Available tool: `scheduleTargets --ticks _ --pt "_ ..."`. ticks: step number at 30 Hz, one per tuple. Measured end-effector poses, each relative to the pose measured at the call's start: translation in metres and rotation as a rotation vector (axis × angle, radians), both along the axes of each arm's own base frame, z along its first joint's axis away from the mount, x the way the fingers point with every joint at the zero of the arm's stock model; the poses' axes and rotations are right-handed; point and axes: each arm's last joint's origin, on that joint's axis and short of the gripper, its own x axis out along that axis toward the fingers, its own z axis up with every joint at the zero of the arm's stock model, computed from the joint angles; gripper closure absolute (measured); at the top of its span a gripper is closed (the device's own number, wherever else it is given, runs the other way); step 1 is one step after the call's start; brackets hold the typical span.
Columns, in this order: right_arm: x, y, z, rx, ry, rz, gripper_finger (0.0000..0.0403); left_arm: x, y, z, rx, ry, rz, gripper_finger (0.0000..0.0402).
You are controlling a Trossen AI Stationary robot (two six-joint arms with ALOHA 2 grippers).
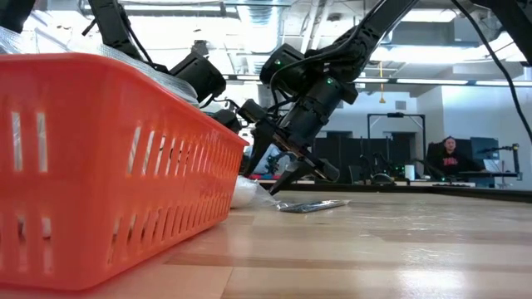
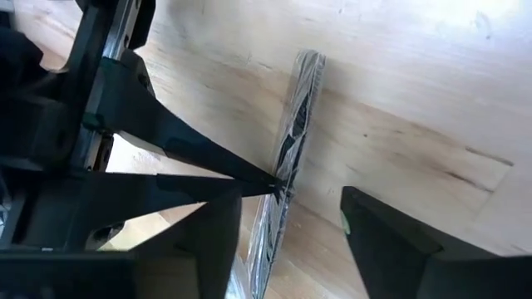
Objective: Pick & Place Travel size toiletries
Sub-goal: Put the black comb into the left red basket
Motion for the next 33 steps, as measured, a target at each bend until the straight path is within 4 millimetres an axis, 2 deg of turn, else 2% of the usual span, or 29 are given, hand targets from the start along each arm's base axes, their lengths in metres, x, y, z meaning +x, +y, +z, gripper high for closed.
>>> scheduleTargets --ticks 7,11,33 --pt "0.0008 0.0018 0.0004 -0.012 -0.006 0.004 0.0281 0.0008 -0.0002 0.0009 -0.009 -0.013 -0.006 0.0401" --pt "0.0011 0.0022 0.0007 -0.014 -0.009 0.007 0.0304 0.0015 -0.0002 0.0017 -0.009 -0.024 -0.008 0.0401" --pt "0.0012 0.0051 0.0009 -0.033 -0.01 0.043 0.0317 0.0025 0.0 0.0031 -0.015 -0.037 -0.002 0.0401"
